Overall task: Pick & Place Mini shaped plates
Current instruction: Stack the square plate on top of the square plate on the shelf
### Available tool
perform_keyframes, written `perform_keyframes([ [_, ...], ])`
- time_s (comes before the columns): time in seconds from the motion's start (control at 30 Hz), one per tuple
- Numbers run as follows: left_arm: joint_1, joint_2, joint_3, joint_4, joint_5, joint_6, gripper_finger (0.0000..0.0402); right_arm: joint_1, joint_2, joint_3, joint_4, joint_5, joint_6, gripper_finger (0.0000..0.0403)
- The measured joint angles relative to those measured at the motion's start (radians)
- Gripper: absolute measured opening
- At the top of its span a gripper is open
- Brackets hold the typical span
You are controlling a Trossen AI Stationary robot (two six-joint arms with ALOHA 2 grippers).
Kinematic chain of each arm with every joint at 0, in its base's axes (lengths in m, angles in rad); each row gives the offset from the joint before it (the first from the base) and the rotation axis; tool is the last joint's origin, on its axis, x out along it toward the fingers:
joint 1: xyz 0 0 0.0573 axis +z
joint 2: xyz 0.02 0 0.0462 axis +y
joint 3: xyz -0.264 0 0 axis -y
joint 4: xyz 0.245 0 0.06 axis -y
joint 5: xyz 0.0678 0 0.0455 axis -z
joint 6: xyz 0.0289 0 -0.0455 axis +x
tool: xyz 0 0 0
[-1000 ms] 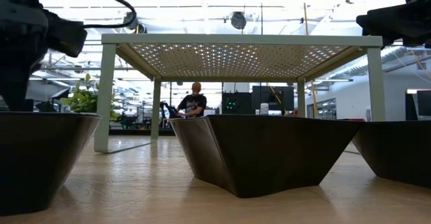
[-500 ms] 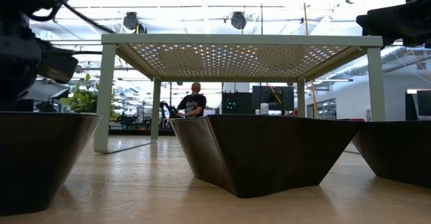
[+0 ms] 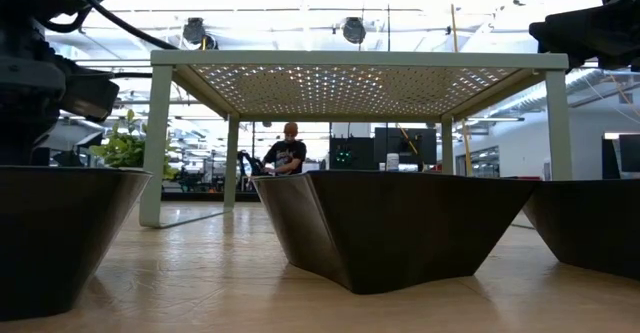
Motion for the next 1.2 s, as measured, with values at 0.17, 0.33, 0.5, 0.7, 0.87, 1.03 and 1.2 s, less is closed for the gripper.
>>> perform_keyframes([
  [0.17, 0.000, 0.000, 0.000, 0.000, 0.000, -0.005, 0.0029, 0.000, 0.000, 0.000, 0.000, 0.000, 0.000, 0.0075],
  [0.33, 0.000, 0.000, 0.000, 0.001, 0.000, -0.012, 0.0009, 0.000, 0.000, 0.000, 0.000, 0.000, 0.000, 0.0075],
  [0.5, 0.000, -0.005, 0.000, 0.002, 0.000, -0.016, 0.0004, 0.000, 0.000, 0.000, 0.000, 0.000, 0.000, 0.0075],
  [0.7, 0.000, -0.006, 0.001, -0.038, 0.000, -0.033, 0.0005, 0.000, 0.000, 0.000, 0.000, 0.000, 0.000, 0.0075],
  [0.87, 0.002, -0.006, 0.001, -0.049, 0.013, -0.044, 0.0015, 0.000, 0.000, 0.000, 0.000, 0.000, 0.000, 0.0075],
  [1.03, 0.027, -0.006, 0.001, -0.051, 0.035, -0.135, 0.0020, 0.000, 0.000, 0.000, 0.000, 0.000, 0.000, 0.0075],
  [1.2, 0.062, -0.006, 0.001, -0.063, 0.031, -0.201, 0.0021, 0.000, 0.000, 0.000, 0.000, 0.000, 0.000, 0.0075],
])
